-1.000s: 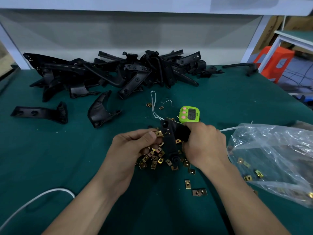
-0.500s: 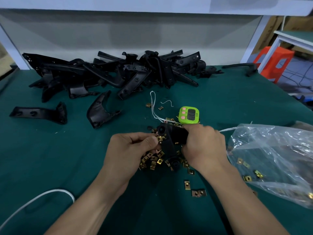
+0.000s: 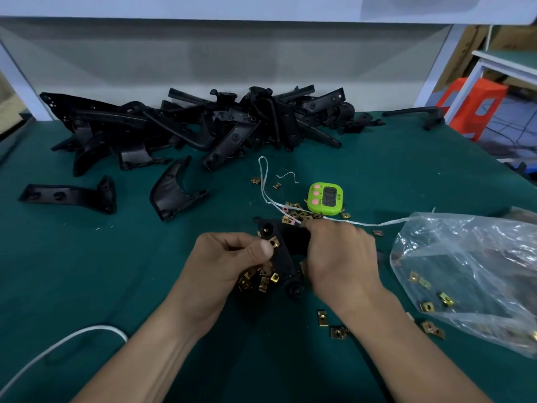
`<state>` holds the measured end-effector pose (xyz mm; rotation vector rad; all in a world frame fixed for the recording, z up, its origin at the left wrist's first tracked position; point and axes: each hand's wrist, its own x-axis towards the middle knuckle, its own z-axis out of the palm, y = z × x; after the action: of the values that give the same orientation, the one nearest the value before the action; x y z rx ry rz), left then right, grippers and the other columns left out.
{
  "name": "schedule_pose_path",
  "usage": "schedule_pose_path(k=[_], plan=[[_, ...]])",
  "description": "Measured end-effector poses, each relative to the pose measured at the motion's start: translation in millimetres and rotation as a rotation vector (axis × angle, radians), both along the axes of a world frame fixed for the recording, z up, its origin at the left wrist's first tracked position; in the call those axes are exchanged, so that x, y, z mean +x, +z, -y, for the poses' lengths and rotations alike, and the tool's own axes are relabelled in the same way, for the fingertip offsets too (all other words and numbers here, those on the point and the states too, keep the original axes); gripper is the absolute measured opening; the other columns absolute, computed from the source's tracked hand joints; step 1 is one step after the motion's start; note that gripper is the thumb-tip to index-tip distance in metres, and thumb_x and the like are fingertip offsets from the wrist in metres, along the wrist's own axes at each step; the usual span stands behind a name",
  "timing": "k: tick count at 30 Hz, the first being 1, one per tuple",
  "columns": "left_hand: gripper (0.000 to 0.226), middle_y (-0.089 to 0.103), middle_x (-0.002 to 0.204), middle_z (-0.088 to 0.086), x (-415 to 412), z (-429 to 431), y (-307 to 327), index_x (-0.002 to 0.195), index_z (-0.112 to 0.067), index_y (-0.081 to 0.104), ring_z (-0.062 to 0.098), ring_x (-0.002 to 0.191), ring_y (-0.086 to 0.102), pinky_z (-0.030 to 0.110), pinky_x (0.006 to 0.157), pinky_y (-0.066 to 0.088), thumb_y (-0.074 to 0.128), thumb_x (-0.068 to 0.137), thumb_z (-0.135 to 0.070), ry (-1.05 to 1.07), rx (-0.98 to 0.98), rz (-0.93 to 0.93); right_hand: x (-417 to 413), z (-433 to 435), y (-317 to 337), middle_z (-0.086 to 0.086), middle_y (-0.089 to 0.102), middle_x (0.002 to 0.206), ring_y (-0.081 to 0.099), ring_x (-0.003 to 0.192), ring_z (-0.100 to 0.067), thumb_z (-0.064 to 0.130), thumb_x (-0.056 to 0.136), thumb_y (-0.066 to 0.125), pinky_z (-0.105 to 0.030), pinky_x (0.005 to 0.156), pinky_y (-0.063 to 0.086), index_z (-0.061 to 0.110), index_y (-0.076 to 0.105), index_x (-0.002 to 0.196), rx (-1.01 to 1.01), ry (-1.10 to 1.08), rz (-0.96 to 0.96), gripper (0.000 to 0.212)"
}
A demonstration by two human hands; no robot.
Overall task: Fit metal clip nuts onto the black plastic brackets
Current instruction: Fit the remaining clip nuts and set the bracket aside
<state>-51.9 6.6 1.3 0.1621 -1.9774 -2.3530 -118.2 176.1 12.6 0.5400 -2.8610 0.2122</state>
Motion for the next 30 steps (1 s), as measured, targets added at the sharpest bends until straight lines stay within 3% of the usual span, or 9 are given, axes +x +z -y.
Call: schedule_pose_path(k=[5,8,10,11,13,15,18,24,30], plan=[[0.073,0.071,0.068,0.017,1,-6,-2,0.067,-0.003,0.076,0.021,0.065,0.065,0.027,0.064,0.051,0.077,0.065,-0.076,-0.079,-0.058,0.006,-4,-2,1,0.001,0.069,0.079,0.065,0.076,-0.032,0.015,0.069,0.065,-0.031,0.058,0.037,0.031,0.067,0.100,-0.089,0.074,0.051,0.035],[0.095,0.062,0.064,0.017,-1,-20,-2,0.071,0.010,0.066,0.023,0.059,0.051,0.034,0.062,0.039,0.058,0.077,-0.084,0.105,-0.207,-0.054,-8,-4,-3,0.002,0.067,0.075,0.064,0.076,-0.034,0.024,0.069,0.066,-0.031,0.060,0.038,0.034,0.064,0.100,-0.199,0.031,0.077,0.033],[0.078,0.065,0.063,0.008,-3,-23,-4,0.074,-0.006,0.071,0.020,0.055,0.053,0.026,0.061,0.041,0.050,0.087,-0.080,0.230,-0.394,-0.100,-15,-9,-7,-0.002,0.068,0.078,0.064,0.077,-0.037,0.022,0.070,0.066,-0.032,0.061,0.035,0.030,0.066,0.101,-0.228,-0.097,0.039,0.031],[0.057,0.067,0.064,-0.004,-3,-21,-4,0.079,-0.020,0.076,0.007,0.057,0.057,0.016,0.061,0.042,0.053,0.090,-0.071,0.281,-0.563,-0.108,-20,-13,-8,-0.006,0.069,0.080,0.063,0.078,-0.038,0.021,0.071,0.064,-0.033,0.062,0.035,0.028,0.066,0.099,-0.243,-0.176,0.027,0.029],[0.011,0.066,0.074,-0.018,-3,-14,-1,0.091,-0.040,0.078,-0.001,0.082,0.060,0.004,0.070,0.039,0.068,0.087,-0.045,0.287,-0.872,-0.130,-31,-23,-9,-0.010,0.068,0.081,0.056,0.073,-0.038,0.020,0.074,0.060,-0.035,0.063,0.036,0.024,0.066,0.093,-0.304,-0.303,0.036,0.020],[0.018,0.066,0.089,-0.029,-3,-9,-3,0.092,-0.040,0.079,-0.003,0.100,0.053,0.009,0.090,0.037,0.076,0.082,-0.026,0.106,-1.046,-0.150,-38,-29,-10,-0.009,0.065,0.077,0.046,0.069,-0.034,0.021,0.076,0.059,-0.035,0.063,0.035,0.024,0.062,0.086,-0.354,-0.356,0.053,0.011],[0.014,0.065,0.107,-0.031,-2,-8,-5,0.089,-0.043,0.078,-0.003,0.112,0.046,0.024,0.099,0.033,0.076,0.081,-0.033,-0.091,-1.246,-0.157,-37,-27,-12,-0.006,0.058,0.071,0.047,0.069,-0.034,0.021,0.075,0.059,-0.035,0.063,0.037,0.024,0.063,0.086,-0.340,-0.332,0.079,0.012],[0.005,0.068,0.110,-0.027,-4,-3,-8,0.090,-0.034,0.081,0.000,0.112,0.050,0.028,0.101,0.039,0.077,0.087,-0.034,-0.038,-1.157,-0.141,-33,-23,-11,-0.008,0.068,0.082,0.057,0.074,-0.037,0.019,0.073,0.061,-0.035,0.063,0.040,0.026,0.068,0.094,-0.311,-0.281,0.092,0.023],[0.028,0.066,0.059,-0.011,1,-14,0,0.075,-0.028,0.071,0.014,0.053,0.061,0.029,0.054,0.052,0.058,0.092,-0.045,0.356,-0.923,-0.042,-30,-20,-10,-0.006,0.069,0.079,0.059,0.075,-0.038,0.019,0.076,0.061,-0.035,0.062,0.039,0.025,0.068,0.093,-0.296,-0.246,0.075,0.019]])
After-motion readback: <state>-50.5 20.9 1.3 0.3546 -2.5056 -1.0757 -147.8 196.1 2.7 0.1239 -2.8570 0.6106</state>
